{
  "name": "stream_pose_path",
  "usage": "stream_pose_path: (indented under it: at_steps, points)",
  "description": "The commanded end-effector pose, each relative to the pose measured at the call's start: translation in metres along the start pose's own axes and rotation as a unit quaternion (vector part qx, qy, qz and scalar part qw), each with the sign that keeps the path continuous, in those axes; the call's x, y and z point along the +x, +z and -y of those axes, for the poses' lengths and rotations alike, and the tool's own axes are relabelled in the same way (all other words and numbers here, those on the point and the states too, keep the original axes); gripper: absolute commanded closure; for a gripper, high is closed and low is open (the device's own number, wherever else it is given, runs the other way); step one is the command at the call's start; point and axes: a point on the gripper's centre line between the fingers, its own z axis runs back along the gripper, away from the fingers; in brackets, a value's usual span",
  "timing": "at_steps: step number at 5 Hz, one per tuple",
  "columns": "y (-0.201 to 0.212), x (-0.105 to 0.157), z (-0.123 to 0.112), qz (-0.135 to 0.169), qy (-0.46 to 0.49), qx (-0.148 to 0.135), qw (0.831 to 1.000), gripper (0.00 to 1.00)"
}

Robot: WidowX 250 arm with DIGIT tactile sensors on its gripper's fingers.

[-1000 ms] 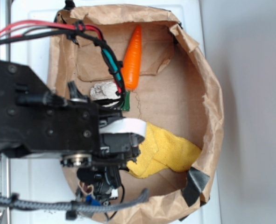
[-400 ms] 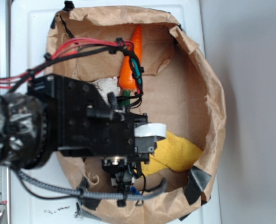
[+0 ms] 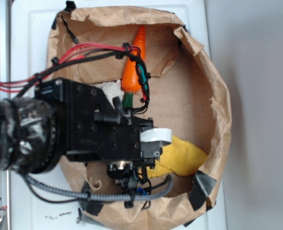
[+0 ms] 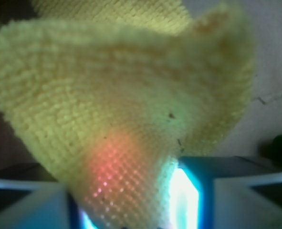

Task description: Grab the yellow cloth.

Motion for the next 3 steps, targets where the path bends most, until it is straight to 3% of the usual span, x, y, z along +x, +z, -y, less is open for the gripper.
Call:
stream_pose_path:
  at_steps: [1, 3]
  points:
    - [0.051, 0.012, -0.001, 0.031, 0.014, -0.044, 0.998, 1.00]
    - [0.119, 0.010, -0.021, 0.051, 0.055, -0.094, 0.993, 1.00]
